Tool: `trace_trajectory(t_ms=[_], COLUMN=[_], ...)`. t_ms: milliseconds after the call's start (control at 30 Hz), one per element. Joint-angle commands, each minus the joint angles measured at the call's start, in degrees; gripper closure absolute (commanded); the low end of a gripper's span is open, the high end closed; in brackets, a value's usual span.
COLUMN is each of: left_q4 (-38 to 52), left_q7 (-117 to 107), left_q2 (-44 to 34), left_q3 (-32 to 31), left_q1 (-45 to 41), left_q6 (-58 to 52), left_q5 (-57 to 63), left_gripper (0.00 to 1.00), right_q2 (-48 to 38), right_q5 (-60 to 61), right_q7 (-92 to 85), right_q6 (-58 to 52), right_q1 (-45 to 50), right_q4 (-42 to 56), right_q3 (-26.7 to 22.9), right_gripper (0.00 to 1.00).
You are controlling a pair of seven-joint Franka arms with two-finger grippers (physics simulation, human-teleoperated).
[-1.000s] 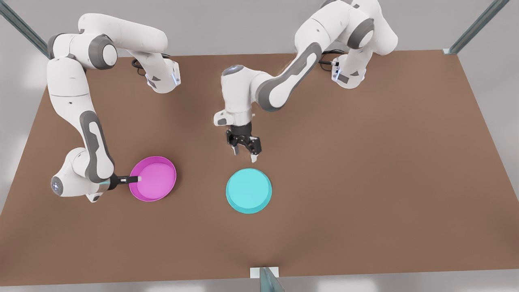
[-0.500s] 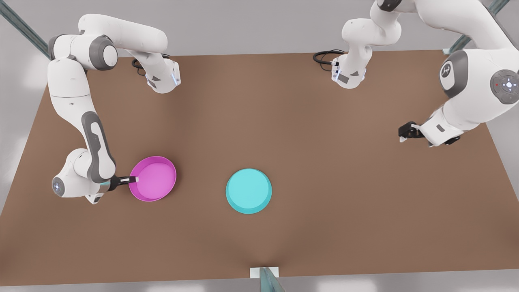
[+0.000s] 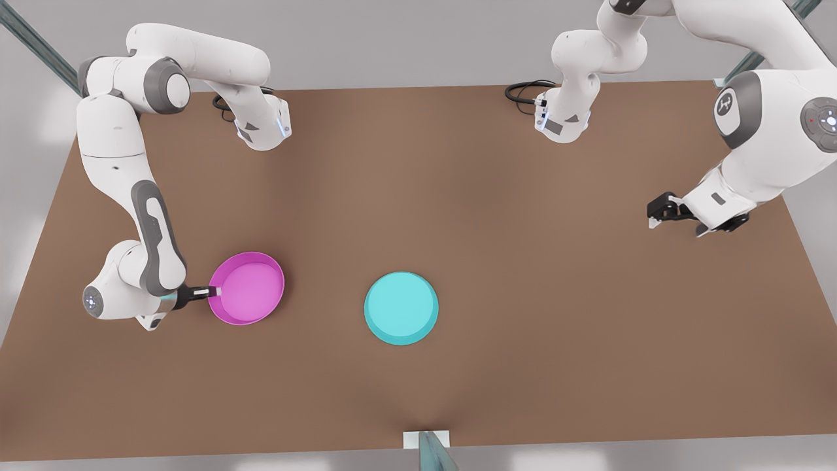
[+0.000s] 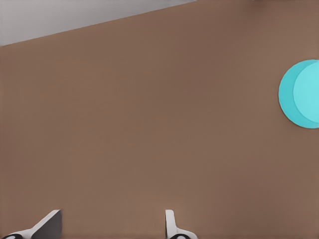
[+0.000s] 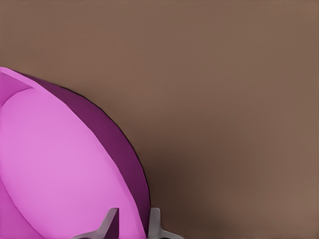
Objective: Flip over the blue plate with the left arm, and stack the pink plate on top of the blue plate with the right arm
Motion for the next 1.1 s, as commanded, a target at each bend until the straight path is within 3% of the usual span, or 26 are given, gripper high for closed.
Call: trace_trajectory(t_ms=[0,233,467,533,1067], left_q4=[0.0,0.0,-0.1,-0.1,-0.2], left_q7=[0.0,-0.7,-0.8,-0.8,-0.8], left_q2=[0.0,0.2,0.1,0.1,0.3], left_q3=[0.0,-0.4,-0.5,-0.6,-0.6], left_q1=[0.0,-0.4,-0.4,-0.4,-0.4], left_q6=[0.0,-0.1,-0.4,-0.4,-0.4], left_q5=[0.1,0.4,0.4,0.3,0.1], left_gripper=[0.0,0.0,0.0,0.0,0.0], right_q2=[0.0,0.4,0.8,0.7,-0.3], right_q5=[0.1,0.0,0.0,0.0,0.8], right_q7=[0.0,0.2,0.3,0.2,-2.5], right_q6=[0.0,0.9,0.9,0.9,0.3], right_q1=[0.0,0.0,0.0,0.1,0.1], right_q4=[0.0,0.0,0.1,0.1,0.8], right_q3=[0.1,0.1,0.1,0.1,0.5], right_gripper=[0.64,0.72,0.72,0.79,0.79])
